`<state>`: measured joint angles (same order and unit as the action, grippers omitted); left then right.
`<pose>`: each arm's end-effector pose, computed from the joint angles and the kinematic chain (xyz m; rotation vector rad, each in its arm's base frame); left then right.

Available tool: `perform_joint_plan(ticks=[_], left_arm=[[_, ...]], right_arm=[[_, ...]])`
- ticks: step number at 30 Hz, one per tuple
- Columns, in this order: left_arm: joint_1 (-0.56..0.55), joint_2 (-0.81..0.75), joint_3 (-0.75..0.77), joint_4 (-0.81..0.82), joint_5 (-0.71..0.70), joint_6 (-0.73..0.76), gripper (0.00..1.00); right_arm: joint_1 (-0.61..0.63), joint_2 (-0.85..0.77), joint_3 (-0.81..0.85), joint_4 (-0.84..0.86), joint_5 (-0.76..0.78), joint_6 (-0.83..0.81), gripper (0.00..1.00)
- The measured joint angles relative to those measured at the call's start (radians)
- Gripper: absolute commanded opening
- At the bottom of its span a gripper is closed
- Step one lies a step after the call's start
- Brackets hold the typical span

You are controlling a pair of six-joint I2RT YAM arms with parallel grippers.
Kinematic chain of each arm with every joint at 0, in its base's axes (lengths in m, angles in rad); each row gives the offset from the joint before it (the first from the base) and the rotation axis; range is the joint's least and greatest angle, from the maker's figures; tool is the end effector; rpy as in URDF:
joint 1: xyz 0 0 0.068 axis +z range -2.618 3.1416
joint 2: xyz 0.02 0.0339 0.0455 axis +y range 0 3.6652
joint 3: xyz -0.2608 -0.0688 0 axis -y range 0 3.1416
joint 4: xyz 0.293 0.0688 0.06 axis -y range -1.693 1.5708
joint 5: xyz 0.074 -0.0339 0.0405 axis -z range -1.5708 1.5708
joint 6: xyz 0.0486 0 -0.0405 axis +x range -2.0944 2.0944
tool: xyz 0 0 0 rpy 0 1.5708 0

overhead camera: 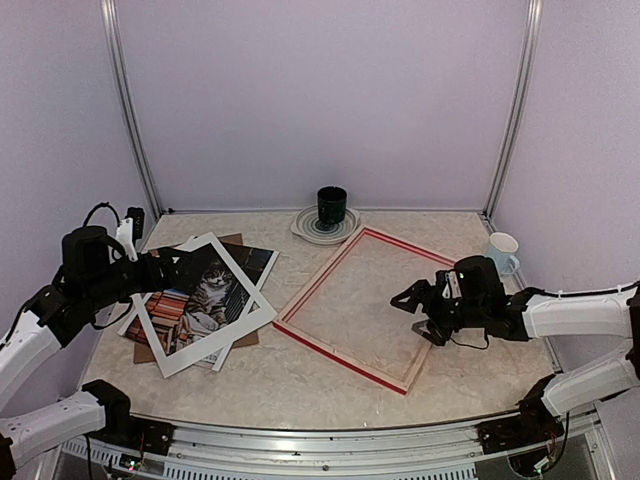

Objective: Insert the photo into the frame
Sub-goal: Place the glass panel at the frame body.

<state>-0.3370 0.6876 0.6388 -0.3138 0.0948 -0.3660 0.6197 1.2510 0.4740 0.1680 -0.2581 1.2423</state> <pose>0.2141 -0.0799 0.2813 0.0360 1.9723 -0.5563 0.2274 0.1775 0.1292 0.6001 2.4135 1.2308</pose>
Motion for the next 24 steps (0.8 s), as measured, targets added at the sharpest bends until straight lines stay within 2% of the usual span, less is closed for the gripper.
perform_joint_plan(ticks=[12,24], left_arm=[[0.0,-0.008,0.0,0.0,0.0,0.0,0.99],[0.0,-0.009,0.0,0.0,0.0,0.0,0.99]], right_arm=[[0.0,0.0,0.112,-0.306,-0.003,-0.108,0.99],[0.0,-0.04,0.152,-0.472,0.003,-0.176,0.99]])
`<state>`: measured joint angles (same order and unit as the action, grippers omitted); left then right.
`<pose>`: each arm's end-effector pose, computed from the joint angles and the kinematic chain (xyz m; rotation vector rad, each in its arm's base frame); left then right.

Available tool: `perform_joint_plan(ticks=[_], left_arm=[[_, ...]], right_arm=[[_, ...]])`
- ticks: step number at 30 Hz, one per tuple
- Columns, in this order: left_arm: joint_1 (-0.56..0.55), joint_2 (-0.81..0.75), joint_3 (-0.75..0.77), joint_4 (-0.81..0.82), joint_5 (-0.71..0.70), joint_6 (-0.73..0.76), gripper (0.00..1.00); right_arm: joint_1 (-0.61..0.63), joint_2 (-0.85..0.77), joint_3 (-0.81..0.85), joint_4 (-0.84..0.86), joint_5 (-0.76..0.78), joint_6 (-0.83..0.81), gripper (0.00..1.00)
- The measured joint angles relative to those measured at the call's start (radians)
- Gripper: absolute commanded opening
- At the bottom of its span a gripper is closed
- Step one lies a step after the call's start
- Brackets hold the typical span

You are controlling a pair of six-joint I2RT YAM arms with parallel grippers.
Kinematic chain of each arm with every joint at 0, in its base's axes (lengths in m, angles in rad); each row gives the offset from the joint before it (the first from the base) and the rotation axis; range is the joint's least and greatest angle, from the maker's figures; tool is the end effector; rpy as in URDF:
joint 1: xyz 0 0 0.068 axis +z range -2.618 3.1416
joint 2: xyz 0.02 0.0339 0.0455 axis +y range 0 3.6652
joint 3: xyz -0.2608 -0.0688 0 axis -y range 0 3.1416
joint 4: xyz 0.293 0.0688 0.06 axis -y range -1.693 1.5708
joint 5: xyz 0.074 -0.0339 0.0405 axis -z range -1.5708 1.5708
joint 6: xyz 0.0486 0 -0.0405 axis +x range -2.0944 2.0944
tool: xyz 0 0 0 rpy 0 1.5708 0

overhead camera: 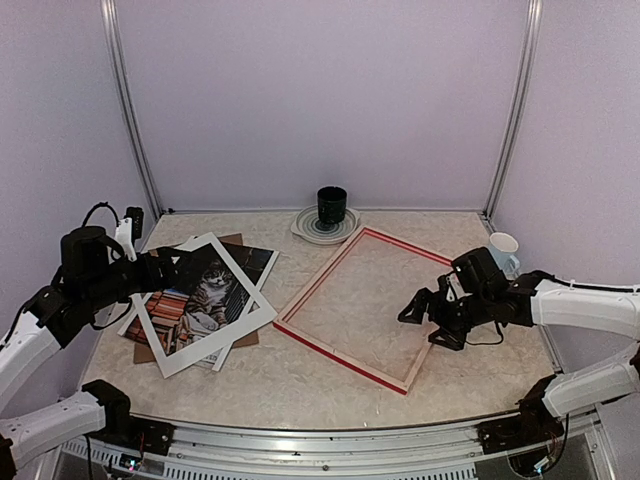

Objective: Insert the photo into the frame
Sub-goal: Place the glass panel at the frame body.

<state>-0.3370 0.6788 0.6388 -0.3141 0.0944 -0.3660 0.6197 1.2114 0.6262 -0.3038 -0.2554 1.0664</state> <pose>0.2127 -0.0794 0.2830 0.0361 1.9637 -0.5578 0.2224 0.1737 0.1518 0.4807 2.6745 0.9509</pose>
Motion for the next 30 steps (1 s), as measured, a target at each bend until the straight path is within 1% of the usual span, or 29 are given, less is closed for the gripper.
perform_joint_plan(ticks=[6,11,15,19,22,25,30], left_arm=[[0.0,0.0,0.0,0.0,0.002,-0.002,0.99],[0.0,0.013,0.0,0.021,0.025,-0.031,0.99],[-0.035,0.071,0.017,0.047,0.021,-0.063,0.99],[-0.154,0.174,0.076,0.075,-0.047,-0.088,0.99],[-0.241,0.282,0.143,0.108,-0.098,-0.099,0.99],[-0.289,0.415,0.201,0.163,-0.127,-0.106,0.99],[-0.329,0.681,0.289,0.238,-0.141,-0.109,0.99]], right_arm=[[0.0,-0.023,0.009,-0.042,0.029,-0.02,0.99],[0.0,-0.018,0.036,-0.08,0.106,-0.04,0.99],[-0.011,0.004,0.072,-0.089,0.174,-0.061,0.99],[-0.06,0.018,0.079,-0.091,0.227,-0.082,0.95],[-0.108,0.019,0.072,-0.08,0.258,-0.09,0.93],[-0.146,0.019,0.058,-0.062,0.275,-0.102,0.93],[-0.191,0.064,0.05,-0.009,0.27,-0.112,0.95]])
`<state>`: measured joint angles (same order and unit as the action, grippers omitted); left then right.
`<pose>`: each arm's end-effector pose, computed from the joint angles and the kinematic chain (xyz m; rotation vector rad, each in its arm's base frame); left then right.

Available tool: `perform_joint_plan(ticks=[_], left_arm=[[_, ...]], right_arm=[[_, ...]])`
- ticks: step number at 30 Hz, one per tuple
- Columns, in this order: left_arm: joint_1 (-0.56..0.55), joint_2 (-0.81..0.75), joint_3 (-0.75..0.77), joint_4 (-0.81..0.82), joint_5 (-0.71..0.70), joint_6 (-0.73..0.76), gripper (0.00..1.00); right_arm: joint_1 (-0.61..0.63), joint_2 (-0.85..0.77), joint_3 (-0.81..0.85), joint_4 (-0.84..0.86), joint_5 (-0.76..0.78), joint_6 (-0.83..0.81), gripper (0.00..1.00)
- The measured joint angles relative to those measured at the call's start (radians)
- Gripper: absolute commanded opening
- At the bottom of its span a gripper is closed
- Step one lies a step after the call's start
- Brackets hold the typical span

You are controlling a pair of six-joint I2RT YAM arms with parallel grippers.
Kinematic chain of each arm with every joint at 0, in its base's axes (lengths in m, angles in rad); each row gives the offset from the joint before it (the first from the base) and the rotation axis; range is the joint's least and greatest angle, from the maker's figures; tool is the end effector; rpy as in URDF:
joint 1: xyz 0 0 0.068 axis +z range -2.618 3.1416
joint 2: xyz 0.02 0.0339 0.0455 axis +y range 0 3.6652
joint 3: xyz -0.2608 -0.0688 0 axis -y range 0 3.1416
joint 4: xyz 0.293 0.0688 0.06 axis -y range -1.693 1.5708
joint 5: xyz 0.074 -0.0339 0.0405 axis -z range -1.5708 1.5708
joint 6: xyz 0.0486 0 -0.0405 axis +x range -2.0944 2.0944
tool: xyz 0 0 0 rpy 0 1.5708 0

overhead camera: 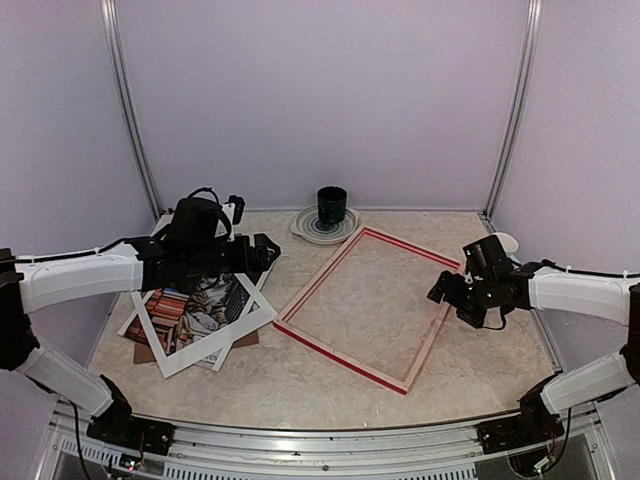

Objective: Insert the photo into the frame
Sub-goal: Place the glass panel at the frame body, then adjust the frame body at the center of the board.

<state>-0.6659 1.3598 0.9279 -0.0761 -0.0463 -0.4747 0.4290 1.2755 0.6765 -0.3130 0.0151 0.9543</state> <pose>0.2874 -0.2229 0.2407 0.1756 2.1364 -0.6384 0.2685 0.1220 0.1504 0.6740 2.4814 0.5457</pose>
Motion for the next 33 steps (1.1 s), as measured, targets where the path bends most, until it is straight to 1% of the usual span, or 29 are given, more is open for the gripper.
perform_joint_plan(ticks=[3,7,10,15,23,33], left_arm=[[-0.02,0.155,0.082,0.016,-0.012,0.01,0.99],[-0.037,0.359,0.24,0.02,-0.017,0.036,0.99],[-0.038,0.471,0.306,0.025,-0.006,0.047,0.99],[-0.039,0.608,0.365,0.023,0.044,0.061,0.99],[-0.06,0.718,0.419,0.01,0.1,0.077,0.99],[-0.122,0.726,0.415,-0.002,0.124,0.079,0.99]], right_arm=[[-0.016,0.034,-0.004,0.032,-0.007,-0.002,0.97],[-0.035,0.049,-0.016,0.068,-0.02,-0.005,0.99],[-0.048,0.053,-0.025,0.088,-0.042,-0.011,0.99],[-0.066,0.064,-0.034,0.113,-0.073,-0.023,0.99],[-0.117,0.101,-0.035,0.145,-0.123,-0.053,0.99],[-0.146,0.191,-0.012,0.169,-0.174,-0.082,0.99]])
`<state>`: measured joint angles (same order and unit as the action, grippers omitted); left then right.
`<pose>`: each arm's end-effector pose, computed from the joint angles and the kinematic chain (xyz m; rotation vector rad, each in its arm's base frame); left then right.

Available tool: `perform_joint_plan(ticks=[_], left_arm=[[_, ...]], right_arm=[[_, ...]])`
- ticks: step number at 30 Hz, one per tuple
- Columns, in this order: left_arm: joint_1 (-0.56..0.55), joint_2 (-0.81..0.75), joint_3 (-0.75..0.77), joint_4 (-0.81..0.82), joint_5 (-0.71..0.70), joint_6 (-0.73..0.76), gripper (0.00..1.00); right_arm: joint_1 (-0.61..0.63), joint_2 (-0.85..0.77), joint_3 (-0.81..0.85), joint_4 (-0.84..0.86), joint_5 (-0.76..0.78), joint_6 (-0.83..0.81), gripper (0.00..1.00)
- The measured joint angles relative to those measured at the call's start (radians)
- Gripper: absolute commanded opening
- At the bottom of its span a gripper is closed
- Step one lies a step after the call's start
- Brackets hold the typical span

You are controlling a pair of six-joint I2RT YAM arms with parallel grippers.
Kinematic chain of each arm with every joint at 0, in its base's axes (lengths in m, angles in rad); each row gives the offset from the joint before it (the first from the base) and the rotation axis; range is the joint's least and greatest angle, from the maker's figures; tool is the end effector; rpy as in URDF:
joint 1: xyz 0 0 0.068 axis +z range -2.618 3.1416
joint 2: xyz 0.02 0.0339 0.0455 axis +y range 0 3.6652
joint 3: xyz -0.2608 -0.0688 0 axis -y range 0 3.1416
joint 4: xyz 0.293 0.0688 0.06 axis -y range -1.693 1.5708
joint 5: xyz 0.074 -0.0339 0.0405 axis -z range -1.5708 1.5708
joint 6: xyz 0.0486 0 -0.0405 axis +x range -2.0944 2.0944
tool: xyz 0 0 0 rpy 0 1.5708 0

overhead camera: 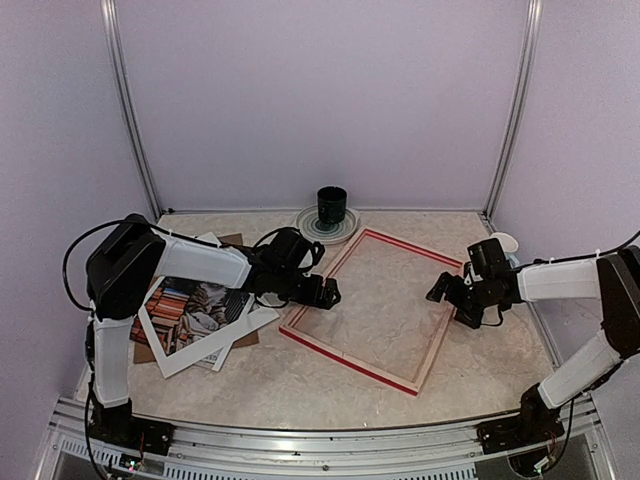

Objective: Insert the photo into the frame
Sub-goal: Adjust the frame body at the center of the board.

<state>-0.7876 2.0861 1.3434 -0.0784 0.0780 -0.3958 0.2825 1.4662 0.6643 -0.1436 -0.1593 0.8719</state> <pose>0.3419 -0.3488 0.0969 0.5219 2.4338 -0.6268 0.2966 0.0941 0.1051 0.6988 2.5358 0.6397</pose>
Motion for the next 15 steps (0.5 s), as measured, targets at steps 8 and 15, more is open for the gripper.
perform_joint_plan(ticks=[8,15], left_arm=[[-0.046,-0.017,-0.061,0.053,0.032,-0.016,0.99],[-0.097,-0.047,-0.106,0.072,0.051,-0.044,0.99]], right_arm=[[-0.035,0.008,0.029,-0.008,0.0,-0.021,0.99],[-0.082,0.007,0.063,-0.049,0.03,-0.056,0.99]])
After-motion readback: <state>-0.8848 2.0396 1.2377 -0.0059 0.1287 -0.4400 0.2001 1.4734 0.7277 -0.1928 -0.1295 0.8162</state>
